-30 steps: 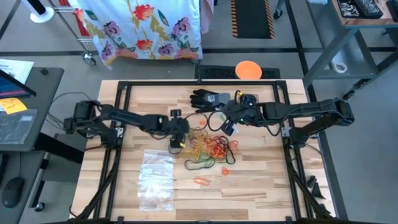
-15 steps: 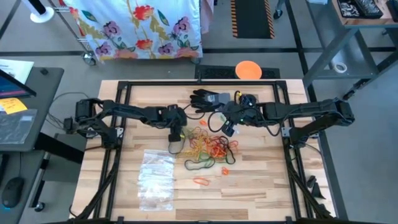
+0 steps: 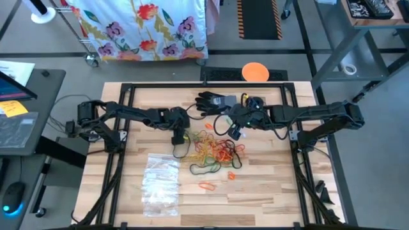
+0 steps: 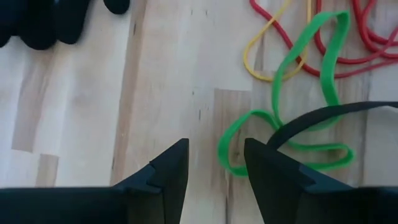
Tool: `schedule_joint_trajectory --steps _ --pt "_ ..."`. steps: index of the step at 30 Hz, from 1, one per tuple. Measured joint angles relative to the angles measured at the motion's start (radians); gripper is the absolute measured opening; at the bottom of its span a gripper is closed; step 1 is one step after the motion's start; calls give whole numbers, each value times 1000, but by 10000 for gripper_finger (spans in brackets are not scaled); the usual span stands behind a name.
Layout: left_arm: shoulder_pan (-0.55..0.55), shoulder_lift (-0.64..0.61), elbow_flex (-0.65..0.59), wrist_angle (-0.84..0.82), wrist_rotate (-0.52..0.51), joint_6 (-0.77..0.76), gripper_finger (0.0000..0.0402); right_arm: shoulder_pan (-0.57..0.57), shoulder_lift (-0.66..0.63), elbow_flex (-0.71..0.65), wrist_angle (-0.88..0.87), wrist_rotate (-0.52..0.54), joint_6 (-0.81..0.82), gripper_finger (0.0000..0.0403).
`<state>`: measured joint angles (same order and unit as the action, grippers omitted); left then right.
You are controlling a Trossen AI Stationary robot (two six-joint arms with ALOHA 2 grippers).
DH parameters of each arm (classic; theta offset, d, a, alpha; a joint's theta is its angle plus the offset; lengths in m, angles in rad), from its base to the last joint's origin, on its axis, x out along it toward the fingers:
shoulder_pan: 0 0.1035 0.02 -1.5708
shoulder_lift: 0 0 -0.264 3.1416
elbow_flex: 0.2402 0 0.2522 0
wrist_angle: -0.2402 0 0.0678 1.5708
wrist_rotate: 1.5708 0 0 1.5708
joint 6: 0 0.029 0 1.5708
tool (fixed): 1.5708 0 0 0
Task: Sort rubber bands
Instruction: Put the green rubber band into the transparent zip bag
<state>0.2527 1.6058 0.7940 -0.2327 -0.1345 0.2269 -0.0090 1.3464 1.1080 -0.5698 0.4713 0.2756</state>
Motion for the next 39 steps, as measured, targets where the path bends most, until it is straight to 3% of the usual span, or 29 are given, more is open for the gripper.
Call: schedule_joint_trajectory --steps 6,11,13,19,24,31,34,39 --pt "0 0 -41 88 -3 0 116 0 0 0 3 0 2 0" --pt "0 0 -60 142 -6 9 28 0 0 0 3 0 4 0" --pt "0 0 -60 142 -8 12 9 0 0 0 4 0 7 0" --pt "0 -21 -58 142 -44 13 2 1 0 0 21 -2 17 0" --pt "-9 -109 -58 194 -50 11 1 3 18 0 78 -45 23 0" --pt "-54 -295 -56 325 -47 22 1 -6 161 0 205 -106 14 0" --pt "-87 -348 -55 409 -1 23 0 -9 224 0 297 -110 7 0" --pt "-132 -354 -55 531 45 38 0 -38 296 3 472 -292 -5 0"
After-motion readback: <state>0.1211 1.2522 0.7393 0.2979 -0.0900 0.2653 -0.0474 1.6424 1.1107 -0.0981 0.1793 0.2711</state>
